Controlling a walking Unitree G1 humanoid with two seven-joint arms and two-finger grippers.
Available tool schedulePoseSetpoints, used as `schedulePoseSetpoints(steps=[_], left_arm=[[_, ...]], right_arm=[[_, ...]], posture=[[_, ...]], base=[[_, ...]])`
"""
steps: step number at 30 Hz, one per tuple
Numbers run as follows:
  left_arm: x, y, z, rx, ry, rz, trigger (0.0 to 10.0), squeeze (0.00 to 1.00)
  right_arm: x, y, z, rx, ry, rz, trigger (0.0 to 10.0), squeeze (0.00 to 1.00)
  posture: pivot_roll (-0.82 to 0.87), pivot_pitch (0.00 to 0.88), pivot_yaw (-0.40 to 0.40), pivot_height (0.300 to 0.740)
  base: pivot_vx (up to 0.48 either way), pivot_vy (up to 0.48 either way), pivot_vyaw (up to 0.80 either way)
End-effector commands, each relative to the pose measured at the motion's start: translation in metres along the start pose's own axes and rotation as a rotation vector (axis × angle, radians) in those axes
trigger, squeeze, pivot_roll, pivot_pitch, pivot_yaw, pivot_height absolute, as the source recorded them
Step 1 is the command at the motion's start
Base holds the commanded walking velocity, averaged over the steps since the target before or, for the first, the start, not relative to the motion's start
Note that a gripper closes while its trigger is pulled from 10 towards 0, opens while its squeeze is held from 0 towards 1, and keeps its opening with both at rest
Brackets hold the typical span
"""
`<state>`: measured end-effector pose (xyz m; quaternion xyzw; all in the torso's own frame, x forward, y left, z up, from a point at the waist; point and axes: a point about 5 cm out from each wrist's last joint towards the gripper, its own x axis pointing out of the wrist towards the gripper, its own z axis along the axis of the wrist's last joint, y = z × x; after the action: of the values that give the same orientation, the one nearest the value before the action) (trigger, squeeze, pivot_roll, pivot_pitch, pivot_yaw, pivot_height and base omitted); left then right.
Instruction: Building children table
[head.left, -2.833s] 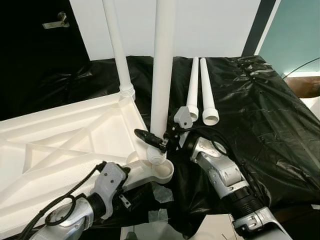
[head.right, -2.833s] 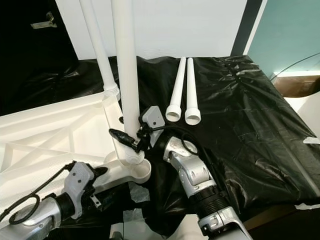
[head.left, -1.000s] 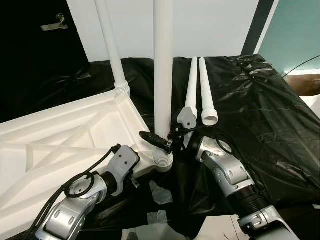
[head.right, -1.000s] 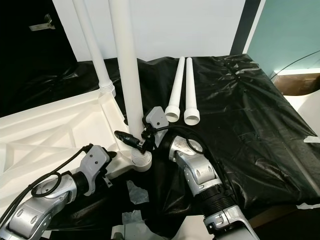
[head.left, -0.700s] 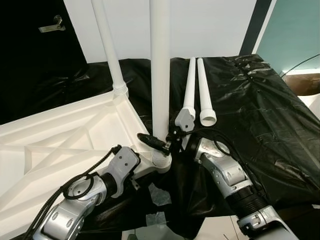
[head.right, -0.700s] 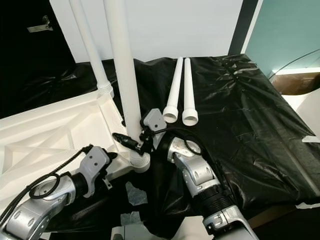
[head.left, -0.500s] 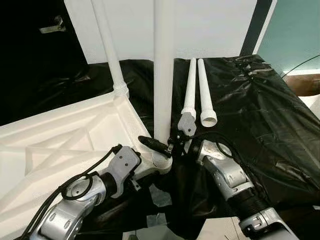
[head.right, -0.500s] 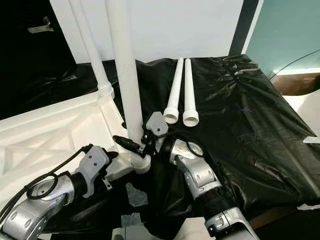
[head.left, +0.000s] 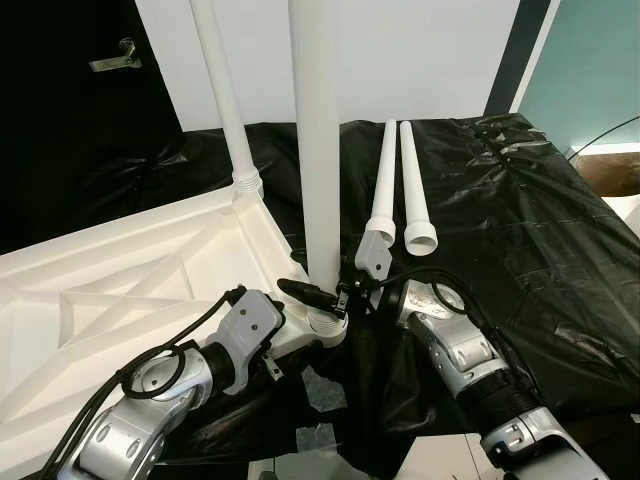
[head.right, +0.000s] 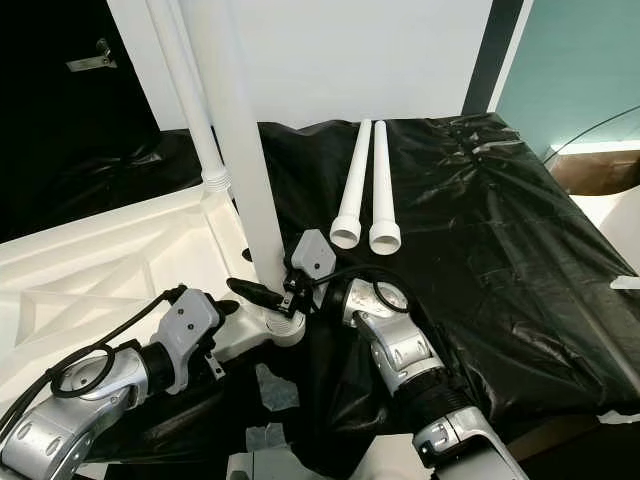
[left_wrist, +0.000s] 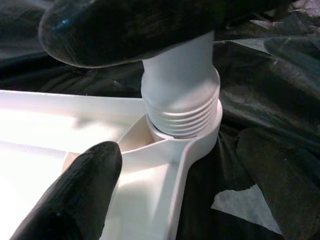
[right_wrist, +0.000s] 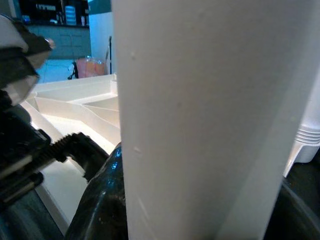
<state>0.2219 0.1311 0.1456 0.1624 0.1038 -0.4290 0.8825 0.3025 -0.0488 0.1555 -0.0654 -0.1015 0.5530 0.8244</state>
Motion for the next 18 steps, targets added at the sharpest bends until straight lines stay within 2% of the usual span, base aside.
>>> schedulePoseSetpoints(steps=[1,11,18], left_arm=[[-0.0031,0.0014,0.0002,0.006,0.012,-0.007,10.0,0.0],[-0.0047,0.0022,0.0029,0.017,0.016,-0.008,10.0,0.0],[-0.0057,0.0024,0.0046,0.026,0.019,-0.01,10.0,0.0]], right_arm=[[-0.0229,0.003,-0.0436,0.079,0.219,-0.033,10.0,0.0],[-0.0246,0.0073,-0.0473,0.012,0.214,0.01,10.0,0.0],[-0.0235,0.0083,-0.0468,0.144,0.18,0.002,10.0,0.0]], posture=[[0.16,0.057,0.031,0.74],[0.16,0.057,0.037,0.74],[0.16,0.059,0.039,0.74]], base=[[0.0,0.0,0.0],[0.0,0.0,0.0],[0.0,0.0,0.0]])
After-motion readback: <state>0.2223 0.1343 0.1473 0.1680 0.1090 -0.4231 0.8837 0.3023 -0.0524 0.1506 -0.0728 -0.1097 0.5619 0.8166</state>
